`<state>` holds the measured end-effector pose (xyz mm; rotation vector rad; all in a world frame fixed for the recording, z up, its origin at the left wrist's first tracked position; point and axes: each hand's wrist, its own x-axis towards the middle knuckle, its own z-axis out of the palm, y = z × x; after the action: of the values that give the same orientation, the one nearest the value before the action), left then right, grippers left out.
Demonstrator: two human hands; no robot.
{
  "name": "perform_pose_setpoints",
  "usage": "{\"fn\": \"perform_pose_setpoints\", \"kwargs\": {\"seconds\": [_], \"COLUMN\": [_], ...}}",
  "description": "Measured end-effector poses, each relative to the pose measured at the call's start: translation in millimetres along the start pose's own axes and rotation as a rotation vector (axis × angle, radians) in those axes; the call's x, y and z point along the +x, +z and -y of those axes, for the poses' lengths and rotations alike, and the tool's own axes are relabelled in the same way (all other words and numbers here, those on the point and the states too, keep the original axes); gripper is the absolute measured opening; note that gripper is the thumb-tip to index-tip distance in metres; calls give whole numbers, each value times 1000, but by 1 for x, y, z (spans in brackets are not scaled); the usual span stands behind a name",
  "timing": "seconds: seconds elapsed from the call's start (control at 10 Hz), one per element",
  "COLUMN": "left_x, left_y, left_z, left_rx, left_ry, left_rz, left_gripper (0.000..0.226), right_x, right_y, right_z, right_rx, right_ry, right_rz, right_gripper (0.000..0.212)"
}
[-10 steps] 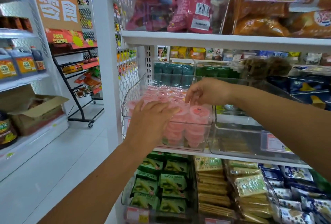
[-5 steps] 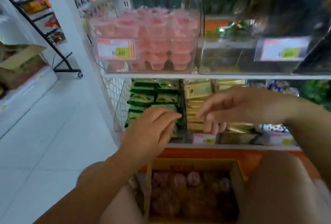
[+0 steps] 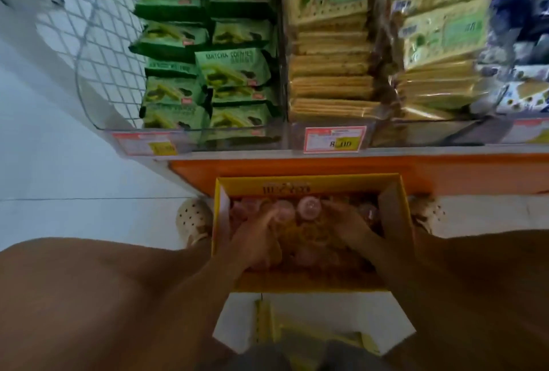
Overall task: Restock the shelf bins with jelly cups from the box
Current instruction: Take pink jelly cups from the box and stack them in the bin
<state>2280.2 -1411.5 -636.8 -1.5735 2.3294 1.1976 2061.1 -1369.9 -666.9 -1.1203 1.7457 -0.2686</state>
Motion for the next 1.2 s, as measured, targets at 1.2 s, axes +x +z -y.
{"fn": "perform_pose_setpoints", "kwargs": {"seconds": [1.2], "left_x": [39], "left_y": [22], "left_z": [50], "left_rx": [-579], "left_ry": [-538], "left_rz": [283], "left_gripper": [26], "right_x": [11], "right_y": [35], "right_z": [-32], "right_rx": [320], "right_ry": [332], "right_rz": [215], "right_gripper": [43]}}
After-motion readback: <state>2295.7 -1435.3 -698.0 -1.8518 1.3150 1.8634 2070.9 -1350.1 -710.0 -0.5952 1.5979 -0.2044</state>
